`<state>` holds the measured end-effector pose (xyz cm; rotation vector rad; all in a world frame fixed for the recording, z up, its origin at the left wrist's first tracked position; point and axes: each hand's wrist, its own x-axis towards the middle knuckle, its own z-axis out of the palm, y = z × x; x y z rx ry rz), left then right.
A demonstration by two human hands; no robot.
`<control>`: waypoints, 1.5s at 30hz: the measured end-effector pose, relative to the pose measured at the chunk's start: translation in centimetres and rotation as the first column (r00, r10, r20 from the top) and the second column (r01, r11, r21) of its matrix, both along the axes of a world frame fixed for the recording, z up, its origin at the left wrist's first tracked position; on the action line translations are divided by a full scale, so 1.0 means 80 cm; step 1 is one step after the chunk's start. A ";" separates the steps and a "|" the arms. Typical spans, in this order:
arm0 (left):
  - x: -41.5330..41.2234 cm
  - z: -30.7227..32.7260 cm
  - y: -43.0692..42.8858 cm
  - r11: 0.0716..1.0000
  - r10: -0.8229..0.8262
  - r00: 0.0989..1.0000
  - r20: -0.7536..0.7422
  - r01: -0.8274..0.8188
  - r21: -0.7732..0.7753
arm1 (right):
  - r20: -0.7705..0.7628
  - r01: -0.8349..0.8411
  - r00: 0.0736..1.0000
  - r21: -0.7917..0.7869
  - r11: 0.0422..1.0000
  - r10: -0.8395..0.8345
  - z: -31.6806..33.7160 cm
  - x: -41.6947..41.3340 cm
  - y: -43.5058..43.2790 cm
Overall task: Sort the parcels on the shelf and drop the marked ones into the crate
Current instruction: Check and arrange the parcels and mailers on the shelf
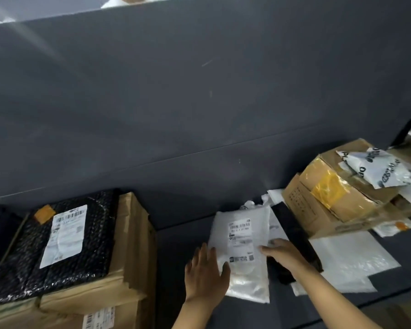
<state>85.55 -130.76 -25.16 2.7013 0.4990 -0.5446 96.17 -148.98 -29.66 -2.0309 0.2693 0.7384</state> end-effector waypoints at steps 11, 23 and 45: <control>-0.021 -0.012 0.008 0.935 -0.154 0.969 -0.194 0.079 -0.346 | -0.224 0.224 0.965 0.418 0.880 -0.139 -0.001 -0.058 0.071; 0.010 0.065 0.093 0.637 0.470 0.856 0.216 -0.159 -0.755 | 0.060 0.110 0.976 0.697 0.709 -0.211 0.103 -0.061 0.046; -0.001 0.157 0.115 0.321 0.518 0.791 0.324 0.171 -0.932 | 0.423 -0.061 0.855 0.657 0.752 -0.301 0.234 -0.078 0.089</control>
